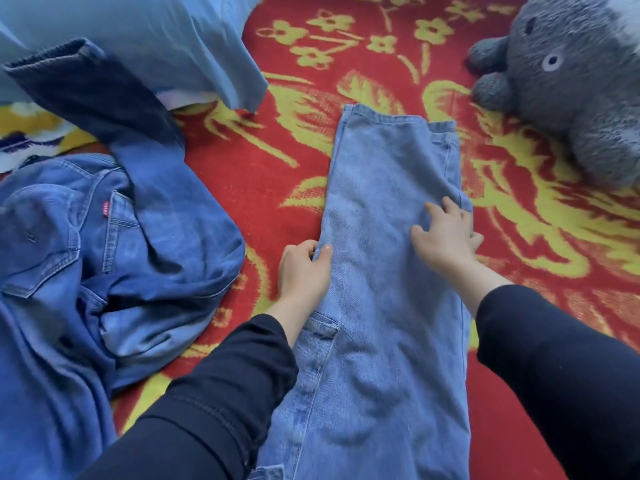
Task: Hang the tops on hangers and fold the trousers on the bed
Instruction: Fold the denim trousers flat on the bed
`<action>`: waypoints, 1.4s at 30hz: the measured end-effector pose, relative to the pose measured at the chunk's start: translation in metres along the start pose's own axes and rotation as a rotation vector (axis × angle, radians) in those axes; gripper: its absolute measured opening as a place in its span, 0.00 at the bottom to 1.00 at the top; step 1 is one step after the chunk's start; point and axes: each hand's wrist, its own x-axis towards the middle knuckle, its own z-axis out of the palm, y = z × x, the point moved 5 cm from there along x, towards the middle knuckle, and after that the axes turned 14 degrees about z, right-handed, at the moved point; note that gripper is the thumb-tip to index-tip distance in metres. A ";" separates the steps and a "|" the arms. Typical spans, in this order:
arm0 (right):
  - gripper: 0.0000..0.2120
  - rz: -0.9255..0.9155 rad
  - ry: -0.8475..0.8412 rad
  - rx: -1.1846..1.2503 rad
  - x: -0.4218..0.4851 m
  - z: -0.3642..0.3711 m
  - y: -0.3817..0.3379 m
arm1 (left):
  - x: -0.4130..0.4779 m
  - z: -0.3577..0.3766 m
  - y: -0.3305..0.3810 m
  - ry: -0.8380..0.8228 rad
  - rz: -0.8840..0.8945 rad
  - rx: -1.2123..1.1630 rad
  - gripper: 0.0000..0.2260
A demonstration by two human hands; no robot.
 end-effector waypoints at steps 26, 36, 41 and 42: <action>0.21 0.515 -0.266 0.728 -0.389 0.099 0.233 | -0.311 -0.073 -0.104 -0.393 -0.401 -0.416 0.31; 0.05 0.525 -0.637 0.812 -0.541 0.142 0.298 | -0.489 -0.093 -0.154 -0.588 -0.471 -0.407 0.17; 0.11 0.607 -0.698 0.884 -0.592 0.150 0.320 | -0.546 -0.101 -0.157 -0.536 -0.476 -0.309 0.15; 0.12 0.591 -0.695 0.893 -0.597 0.144 0.323 | -0.552 -0.105 -0.153 -0.559 -0.457 -0.299 0.15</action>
